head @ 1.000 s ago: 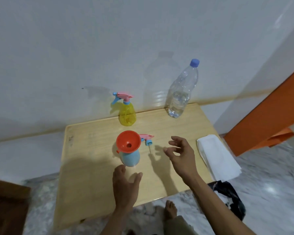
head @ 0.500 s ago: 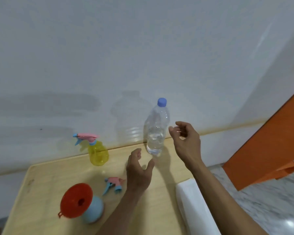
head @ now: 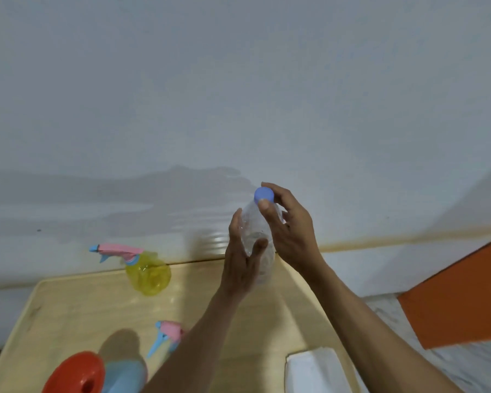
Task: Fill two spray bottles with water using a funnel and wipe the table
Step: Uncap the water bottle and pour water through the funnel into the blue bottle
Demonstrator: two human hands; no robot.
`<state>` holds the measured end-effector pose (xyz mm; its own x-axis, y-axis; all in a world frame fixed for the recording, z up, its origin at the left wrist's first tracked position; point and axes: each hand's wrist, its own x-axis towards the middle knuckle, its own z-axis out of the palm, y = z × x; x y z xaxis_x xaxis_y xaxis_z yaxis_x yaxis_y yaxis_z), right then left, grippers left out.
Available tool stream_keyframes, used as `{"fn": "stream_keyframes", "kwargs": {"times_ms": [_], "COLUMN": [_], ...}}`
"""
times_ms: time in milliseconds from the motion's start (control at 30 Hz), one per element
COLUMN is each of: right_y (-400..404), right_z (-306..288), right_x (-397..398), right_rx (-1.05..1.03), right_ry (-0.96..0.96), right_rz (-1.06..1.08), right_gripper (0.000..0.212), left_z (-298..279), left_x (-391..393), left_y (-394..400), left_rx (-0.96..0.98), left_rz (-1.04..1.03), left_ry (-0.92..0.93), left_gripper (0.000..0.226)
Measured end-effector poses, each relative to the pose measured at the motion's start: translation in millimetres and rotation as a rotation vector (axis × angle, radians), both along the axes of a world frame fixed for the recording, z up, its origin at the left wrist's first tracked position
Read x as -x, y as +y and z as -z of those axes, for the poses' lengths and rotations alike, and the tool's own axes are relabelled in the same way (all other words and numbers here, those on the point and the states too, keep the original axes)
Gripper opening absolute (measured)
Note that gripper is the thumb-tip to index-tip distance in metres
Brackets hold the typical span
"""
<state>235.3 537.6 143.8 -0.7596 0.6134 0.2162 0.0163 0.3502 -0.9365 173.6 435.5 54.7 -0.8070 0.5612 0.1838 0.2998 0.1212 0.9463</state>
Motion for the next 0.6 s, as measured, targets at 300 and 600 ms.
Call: {"fn": "stream_keyframes", "kwargs": {"times_ms": [300, 600], "right_y": [-25, -110], "right_z": [3, -23], "right_x": [-7, -84], "right_rx": [0.094, 0.052], "right_ry": [0.144, 0.203], "right_rz": [0.035, 0.033], "right_gripper": [0.032, 0.028], "left_z": [-5, -37], "left_x": [-15, -94], "left_y": [-6, -95], "left_rx": [-0.04, -0.15], "left_rz": [-0.036, -0.046], "left_ry": [0.076, 0.074], "left_gripper": [0.077, 0.07]}}
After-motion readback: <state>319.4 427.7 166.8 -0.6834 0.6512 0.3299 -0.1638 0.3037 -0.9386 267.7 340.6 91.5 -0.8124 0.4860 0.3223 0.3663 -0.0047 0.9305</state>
